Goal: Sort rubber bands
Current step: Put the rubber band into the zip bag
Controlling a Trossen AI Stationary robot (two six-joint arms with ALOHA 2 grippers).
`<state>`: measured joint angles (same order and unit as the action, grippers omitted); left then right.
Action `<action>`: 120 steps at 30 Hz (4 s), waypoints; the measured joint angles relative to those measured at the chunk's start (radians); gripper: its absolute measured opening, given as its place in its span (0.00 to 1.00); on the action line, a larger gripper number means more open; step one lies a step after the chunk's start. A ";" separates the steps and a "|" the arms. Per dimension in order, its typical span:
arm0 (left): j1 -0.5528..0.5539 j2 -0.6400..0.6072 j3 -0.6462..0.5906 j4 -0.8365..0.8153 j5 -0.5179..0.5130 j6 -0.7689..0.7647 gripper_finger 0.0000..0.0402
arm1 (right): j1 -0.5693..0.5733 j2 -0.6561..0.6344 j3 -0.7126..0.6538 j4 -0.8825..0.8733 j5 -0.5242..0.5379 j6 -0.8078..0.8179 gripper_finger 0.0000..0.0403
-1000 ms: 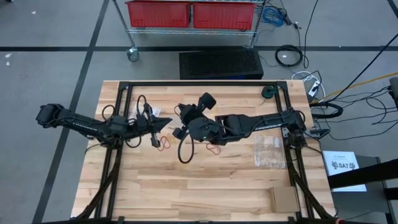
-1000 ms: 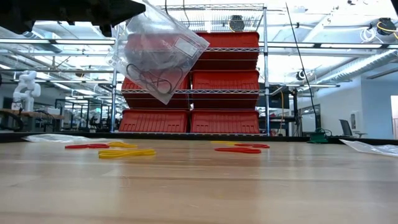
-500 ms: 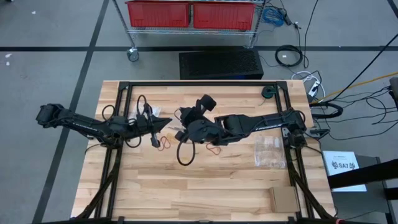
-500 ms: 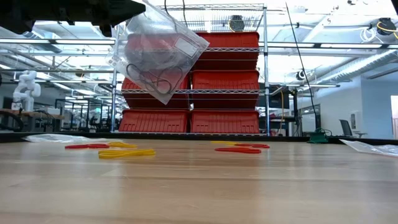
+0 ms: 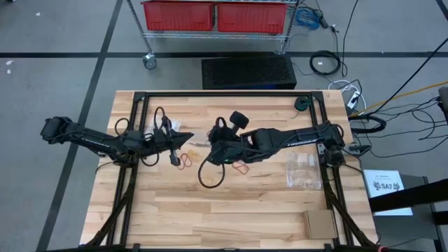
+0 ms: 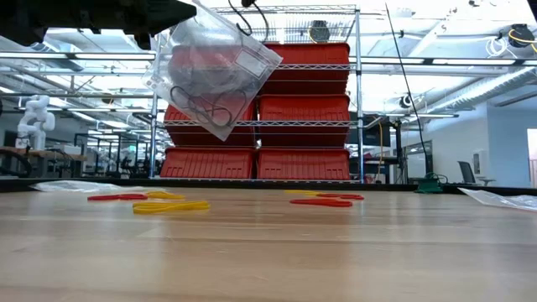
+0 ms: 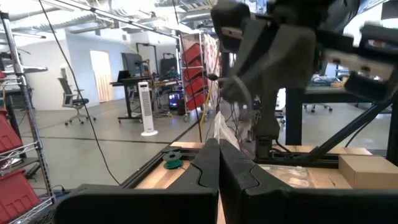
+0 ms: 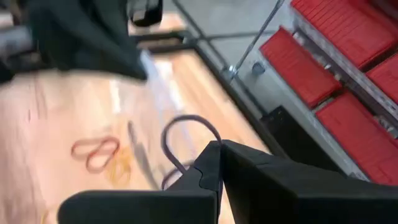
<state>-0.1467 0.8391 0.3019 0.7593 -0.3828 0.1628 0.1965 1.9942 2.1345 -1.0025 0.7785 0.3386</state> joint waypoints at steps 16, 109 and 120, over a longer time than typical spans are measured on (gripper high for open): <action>0.000 0.000 0.000 -0.005 0.000 0.001 0.00 | 0.148 -0.002 -0.016 -0.430 -0.208 0.195 0.00; 0.000 0.000 0.000 -0.010 0.000 0.004 0.00 | 0.211 -0.009 -0.884 0.127 -0.675 0.131 0.01; 0.001 0.000 0.000 -0.011 0.000 0.010 0.00 | 0.184 0.001 -0.818 0.303 -0.777 0.022 0.00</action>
<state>-0.1455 0.8391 0.3019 0.7479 -0.3828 0.1730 0.3808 1.9951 1.3170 -0.6996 0.0015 0.3609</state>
